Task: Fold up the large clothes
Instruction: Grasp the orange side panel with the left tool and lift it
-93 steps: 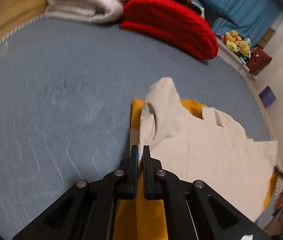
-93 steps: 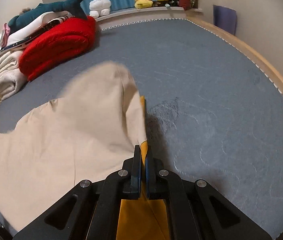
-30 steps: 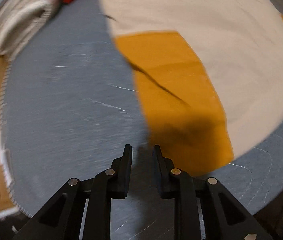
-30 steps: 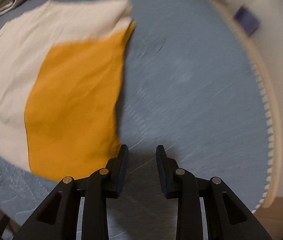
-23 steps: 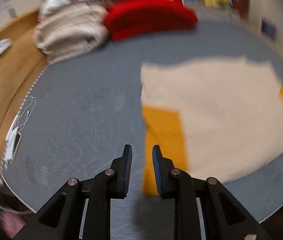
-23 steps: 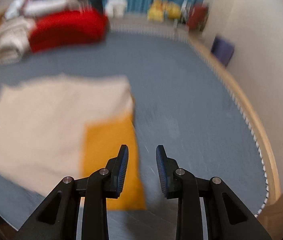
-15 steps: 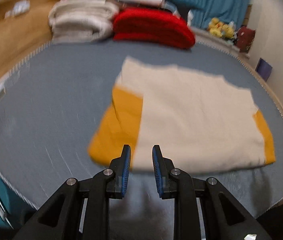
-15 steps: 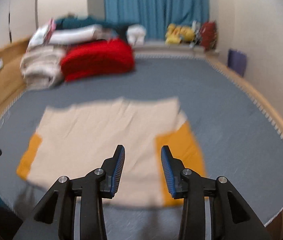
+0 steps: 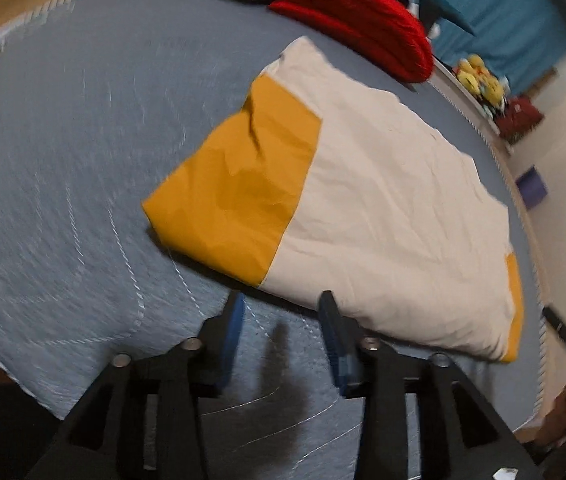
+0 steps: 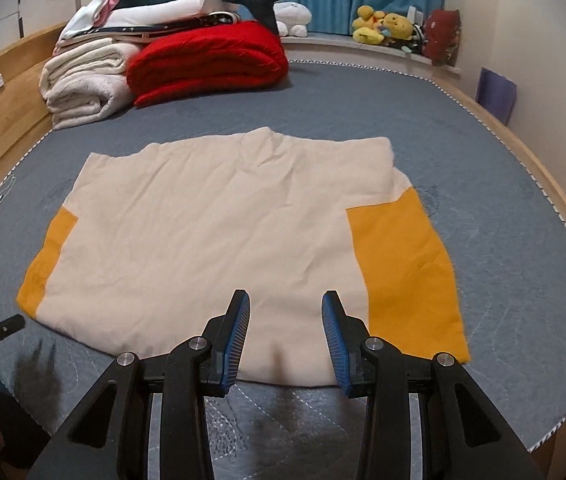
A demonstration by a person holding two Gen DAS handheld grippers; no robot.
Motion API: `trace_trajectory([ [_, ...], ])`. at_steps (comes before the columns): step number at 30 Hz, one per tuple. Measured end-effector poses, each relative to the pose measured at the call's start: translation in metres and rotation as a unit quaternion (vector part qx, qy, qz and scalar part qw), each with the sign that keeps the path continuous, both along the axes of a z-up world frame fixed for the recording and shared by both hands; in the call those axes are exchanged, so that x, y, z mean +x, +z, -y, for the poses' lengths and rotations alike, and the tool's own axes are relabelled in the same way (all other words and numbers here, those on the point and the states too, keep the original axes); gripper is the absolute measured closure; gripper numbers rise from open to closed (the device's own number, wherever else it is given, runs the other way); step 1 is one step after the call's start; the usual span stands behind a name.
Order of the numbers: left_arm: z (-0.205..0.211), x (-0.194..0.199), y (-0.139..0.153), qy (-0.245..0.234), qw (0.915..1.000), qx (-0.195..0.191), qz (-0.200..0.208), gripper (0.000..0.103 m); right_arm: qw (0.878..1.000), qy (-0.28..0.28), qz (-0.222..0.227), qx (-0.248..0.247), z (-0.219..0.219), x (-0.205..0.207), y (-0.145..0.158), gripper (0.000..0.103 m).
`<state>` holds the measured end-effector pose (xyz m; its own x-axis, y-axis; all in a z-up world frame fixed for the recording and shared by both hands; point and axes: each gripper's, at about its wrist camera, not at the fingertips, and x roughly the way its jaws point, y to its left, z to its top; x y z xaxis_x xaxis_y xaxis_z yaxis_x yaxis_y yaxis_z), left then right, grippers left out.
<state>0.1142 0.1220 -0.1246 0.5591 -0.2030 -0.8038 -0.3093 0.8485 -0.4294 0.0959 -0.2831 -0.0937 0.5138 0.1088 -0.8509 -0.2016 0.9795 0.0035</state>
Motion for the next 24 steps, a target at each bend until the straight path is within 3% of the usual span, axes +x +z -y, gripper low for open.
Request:
trace_trajectory([
  [1, -0.004, 0.002, -0.007, 0.010, 0.9996, -0.026, -0.006, 0.056, 1.000, 0.001, -0.002, 0.002, 0.000, 0.002, -0.001, 0.064],
  [6, -0.023, 0.007, -0.036, 0.070, 0.9912, -0.111, -0.020, 0.055, 1.000, 0.006, -0.006, 0.013, -0.002, 0.004, -0.001, 0.064],
  [12, -0.040, 0.008, -0.048, 0.135, 0.9726, -0.188, 0.018, 0.055, 1.000, 0.001, -0.009, 0.023, 0.000, 0.007, 0.000, 0.064],
  [17, -0.040, 0.019, -0.052, 0.153, 0.9639, -0.213, 0.045, 0.055, 1.000, 0.003, -0.014, 0.027, 0.000, 0.005, 0.000, 0.064],
  [24, -0.036, 0.040, -0.054, 0.159, 0.9610, -0.216, 0.068, 0.055, 0.999, 0.026, -0.020, 0.035, -0.009, 0.001, -0.003, 0.064],
])
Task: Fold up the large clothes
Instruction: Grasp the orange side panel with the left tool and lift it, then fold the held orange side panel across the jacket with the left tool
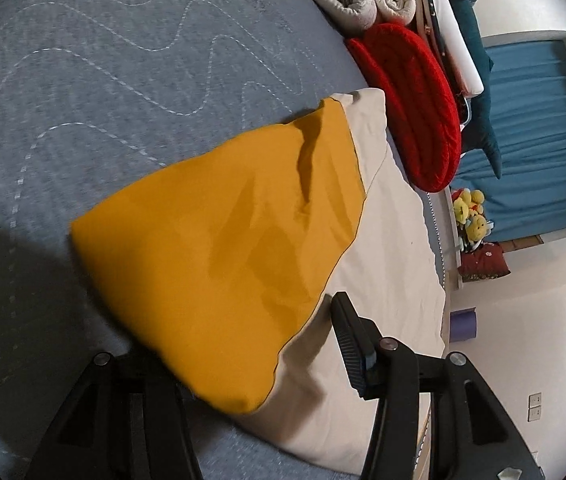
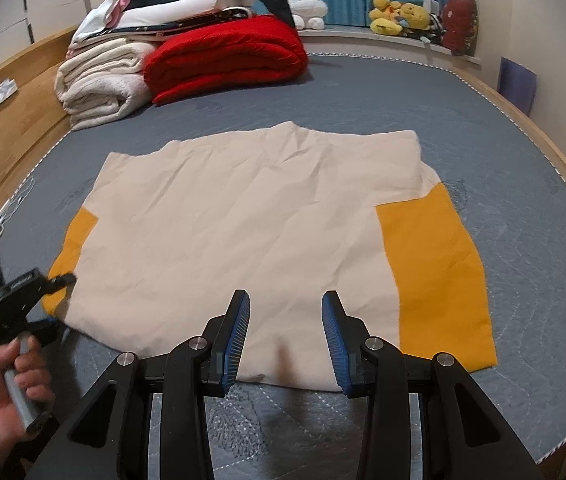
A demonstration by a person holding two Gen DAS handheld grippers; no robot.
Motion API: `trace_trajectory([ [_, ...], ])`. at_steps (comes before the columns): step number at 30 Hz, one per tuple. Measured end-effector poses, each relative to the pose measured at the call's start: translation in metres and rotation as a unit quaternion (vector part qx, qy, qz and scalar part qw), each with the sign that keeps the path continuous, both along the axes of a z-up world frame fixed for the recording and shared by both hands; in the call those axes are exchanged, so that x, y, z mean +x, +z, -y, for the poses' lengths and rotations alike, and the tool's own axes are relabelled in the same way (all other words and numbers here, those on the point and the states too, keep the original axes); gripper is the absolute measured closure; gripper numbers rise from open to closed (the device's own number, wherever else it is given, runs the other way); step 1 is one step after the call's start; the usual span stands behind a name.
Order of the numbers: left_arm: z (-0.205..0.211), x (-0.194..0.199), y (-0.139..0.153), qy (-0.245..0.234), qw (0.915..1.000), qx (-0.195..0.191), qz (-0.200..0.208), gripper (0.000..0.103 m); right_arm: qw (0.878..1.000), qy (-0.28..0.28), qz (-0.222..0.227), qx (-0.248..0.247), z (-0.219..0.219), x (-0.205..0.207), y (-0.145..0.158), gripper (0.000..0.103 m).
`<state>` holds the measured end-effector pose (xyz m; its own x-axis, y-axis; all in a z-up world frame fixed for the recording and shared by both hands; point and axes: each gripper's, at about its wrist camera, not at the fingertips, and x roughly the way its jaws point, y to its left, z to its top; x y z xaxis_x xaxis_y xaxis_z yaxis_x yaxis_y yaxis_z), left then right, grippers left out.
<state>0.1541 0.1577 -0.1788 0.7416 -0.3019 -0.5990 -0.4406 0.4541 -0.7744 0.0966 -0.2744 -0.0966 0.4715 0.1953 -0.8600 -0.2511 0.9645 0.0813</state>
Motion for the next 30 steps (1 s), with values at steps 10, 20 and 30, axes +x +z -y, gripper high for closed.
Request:
trace_trajectory([
  [10, 0.009, 0.015, 0.050, -0.036, 0.9975, 0.060, -0.008, 0.094, 1.000, 0.019, -0.003, 0.012, -0.015, -0.003, -0.003, 0.064],
  [20, -0.013, 0.003, 0.153, -0.126, 0.9730, 0.190, -0.036, 0.095, 0.997, 0.054, 0.018, 0.050, -0.039, -0.012, 0.013, 0.070],
  [30, -0.036, -0.020, 0.122, -0.141, 0.9665, 0.201, -0.076, 0.095, 0.975, 0.210, 0.006, 0.071, -0.121, -0.043, 0.009, 0.070],
])
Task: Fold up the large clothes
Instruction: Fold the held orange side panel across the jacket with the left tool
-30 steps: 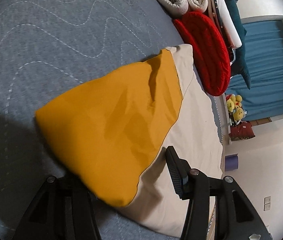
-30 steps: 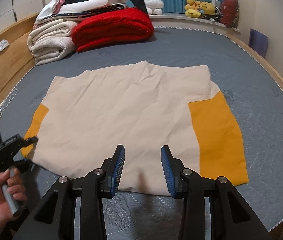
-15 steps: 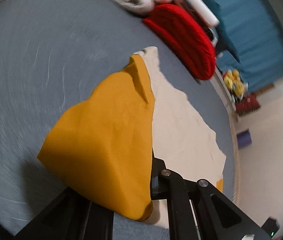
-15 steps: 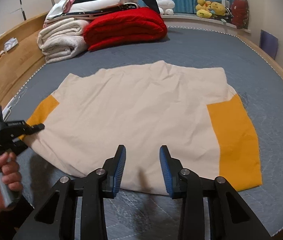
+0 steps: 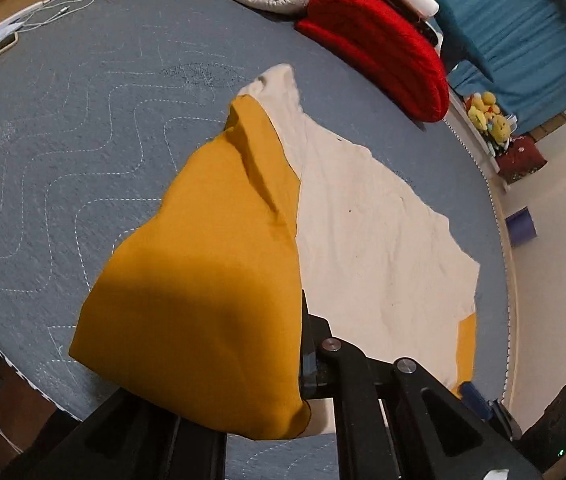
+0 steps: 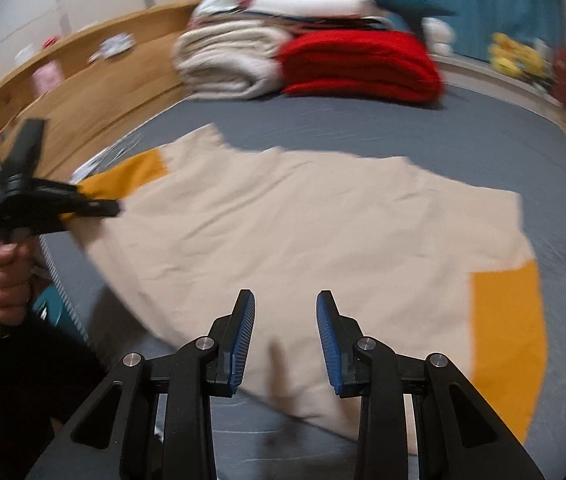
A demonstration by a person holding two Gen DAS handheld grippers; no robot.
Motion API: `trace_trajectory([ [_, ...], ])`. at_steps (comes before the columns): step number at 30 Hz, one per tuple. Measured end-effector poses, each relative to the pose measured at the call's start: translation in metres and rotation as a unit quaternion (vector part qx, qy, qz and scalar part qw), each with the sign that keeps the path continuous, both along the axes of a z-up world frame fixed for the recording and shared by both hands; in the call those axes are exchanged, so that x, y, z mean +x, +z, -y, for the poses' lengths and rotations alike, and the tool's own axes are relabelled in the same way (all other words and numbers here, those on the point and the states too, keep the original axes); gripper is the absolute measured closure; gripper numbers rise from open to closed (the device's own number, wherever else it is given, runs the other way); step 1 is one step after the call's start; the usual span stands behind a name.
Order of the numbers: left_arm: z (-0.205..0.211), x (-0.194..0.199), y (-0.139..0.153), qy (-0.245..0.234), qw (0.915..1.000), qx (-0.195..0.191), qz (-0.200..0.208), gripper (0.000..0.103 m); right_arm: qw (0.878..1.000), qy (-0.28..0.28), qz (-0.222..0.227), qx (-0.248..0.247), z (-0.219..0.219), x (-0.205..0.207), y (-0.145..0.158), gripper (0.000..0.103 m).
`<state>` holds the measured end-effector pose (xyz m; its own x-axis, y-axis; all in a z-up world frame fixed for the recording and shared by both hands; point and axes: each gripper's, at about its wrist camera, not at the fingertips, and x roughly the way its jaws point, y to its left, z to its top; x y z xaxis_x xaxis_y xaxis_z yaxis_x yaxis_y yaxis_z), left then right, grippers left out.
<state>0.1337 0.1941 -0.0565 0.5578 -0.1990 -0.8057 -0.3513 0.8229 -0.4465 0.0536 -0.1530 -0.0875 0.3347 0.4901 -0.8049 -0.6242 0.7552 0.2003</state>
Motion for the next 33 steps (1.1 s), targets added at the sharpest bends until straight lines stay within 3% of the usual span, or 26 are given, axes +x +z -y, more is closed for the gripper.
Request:
trace_trajectory([
  [4, 0.011, 0.001, 0.007, -0.009, 0.9997, 0.023, 0.010, 0.095, 0.999, 0.020, -0.028, -0.017, -0.028, -0.001, -0.020, 0.070],
  [8, 0.029, 0.009, 0.000, -0.036, 0.9978, 0.054, -0.004, 0.095, 0.989, 0.029, -0.111, -0.090, -0.048, 0.012, -0.079, 0.070],
  [10, 0.037, 0.012, 0.000, -0.048, 0.9952, 0.085, -0.005, 0.095, 0.987, 0.038, -0.121, -0.102, -0.055, 0.018, -0.093, 0.071],
  [13, 0.039, 0.010, 0.003, -0.053, 0.9935, 0.100, 0.001, 0.095, 0.989, 0.042, -0.104, -0.100, -0.059, 0.023, -0.079, 0.071],
  [16, 0.037, 0.006, 0.004, -0.048, 0.9945, 0.092, 0.005, 0.095, 0.994, 0.021, -0.038, -0.098, -0.044, 0.027, -0.035, 0.069],
  [20, 0.045, -0.001, 0.010, -0.051, 0.9934, 0.102, 0.019, 0.095, 0.993, -0.041, 0.028, -0.108, -0.001, 0.040, 0.023, 0.067],
  [23, 0.060, 0.002, 0.016, -0.061, 0.9900, 0.124, 0.028, 0.095, 0.985, -0.092, 0.071, -0.126, 0.043, 0.055, 0.056, 0.057],
  [28, 0.093, 0.004, 0.025, -0.091, 0.9781, 0.178, 0.057, 0.095, 0.971, -0.136, 0.099, -0.167, 0.114, 0.068, 0.064, 0.051],
  [33, 0.137, 0.005, 0.038, -0.145, 0.9606, 0.216, 0.098, 0.095, 0.967, -0.195, 0.041, -0.161, 0.185, 0.075, 0.034, 0.051],
])
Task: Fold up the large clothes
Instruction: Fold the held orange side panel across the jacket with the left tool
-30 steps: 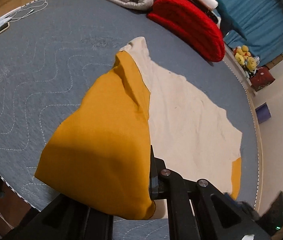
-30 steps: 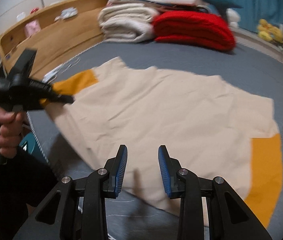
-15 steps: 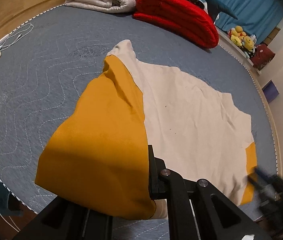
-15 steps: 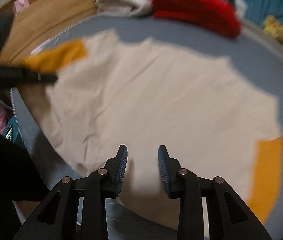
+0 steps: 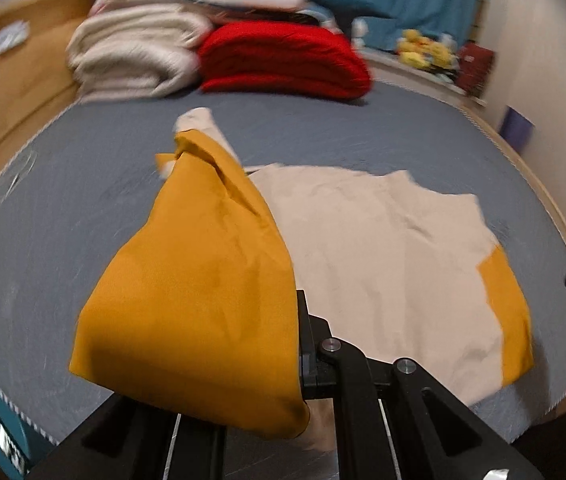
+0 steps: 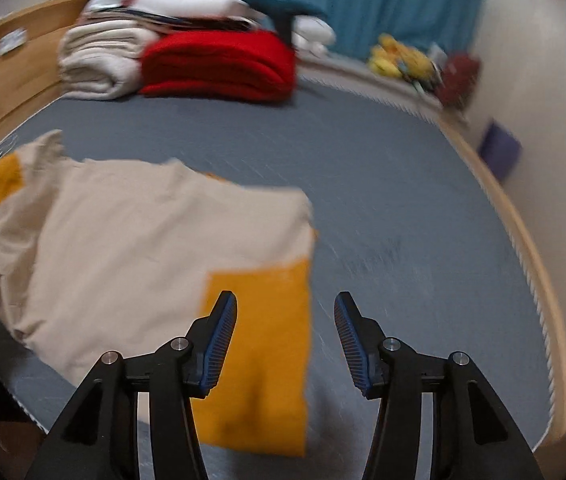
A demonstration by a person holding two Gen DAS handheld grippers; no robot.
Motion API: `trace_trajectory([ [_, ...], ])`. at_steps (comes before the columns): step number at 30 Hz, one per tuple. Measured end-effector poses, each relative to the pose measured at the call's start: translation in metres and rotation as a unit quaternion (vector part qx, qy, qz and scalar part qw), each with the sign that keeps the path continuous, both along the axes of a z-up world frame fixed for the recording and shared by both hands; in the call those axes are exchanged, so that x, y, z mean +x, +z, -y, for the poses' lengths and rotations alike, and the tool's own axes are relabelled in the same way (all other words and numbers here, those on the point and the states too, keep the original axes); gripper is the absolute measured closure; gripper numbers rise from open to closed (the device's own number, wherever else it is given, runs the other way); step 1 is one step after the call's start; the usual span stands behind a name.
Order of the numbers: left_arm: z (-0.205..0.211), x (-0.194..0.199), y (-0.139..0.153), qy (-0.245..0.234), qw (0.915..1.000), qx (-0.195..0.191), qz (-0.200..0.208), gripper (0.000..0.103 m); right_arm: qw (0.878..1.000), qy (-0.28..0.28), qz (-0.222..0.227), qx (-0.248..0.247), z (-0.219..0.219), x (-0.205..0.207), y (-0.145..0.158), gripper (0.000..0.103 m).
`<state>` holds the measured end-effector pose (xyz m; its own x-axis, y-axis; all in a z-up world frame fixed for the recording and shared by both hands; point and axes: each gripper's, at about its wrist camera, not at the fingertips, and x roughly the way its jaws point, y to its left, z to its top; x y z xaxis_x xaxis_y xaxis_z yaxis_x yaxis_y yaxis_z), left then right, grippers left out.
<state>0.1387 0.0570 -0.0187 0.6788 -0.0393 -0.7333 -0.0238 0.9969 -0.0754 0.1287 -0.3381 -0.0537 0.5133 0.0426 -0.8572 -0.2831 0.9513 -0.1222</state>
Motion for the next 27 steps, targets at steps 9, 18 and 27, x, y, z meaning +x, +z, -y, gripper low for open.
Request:
trace_trajectory([
  [9, 0.125, 0.022, 0.016, -0.072, 0.9973, 0.000, 0.018, 0.096, 0.995, -0.053, -0.020, 0.077, 0.071, 0.004, 0.005, 0.051],
  [18, 0.281, 0.040, -0.045, -0.169, 0.9847, 0.028, -0.034, 0.096, 0.991, -0.071, -0.001, 0.114, 0.095, 0.001, 0.021, 0.051],
  [27, 0.364, 0.033, -0.098, -0.265, 0.9575, 0.083, -0.076, 0.093, 0.988, -0.074, -0.012, 0.135, 0.099, 0.008, 0.018, 0.051],
])
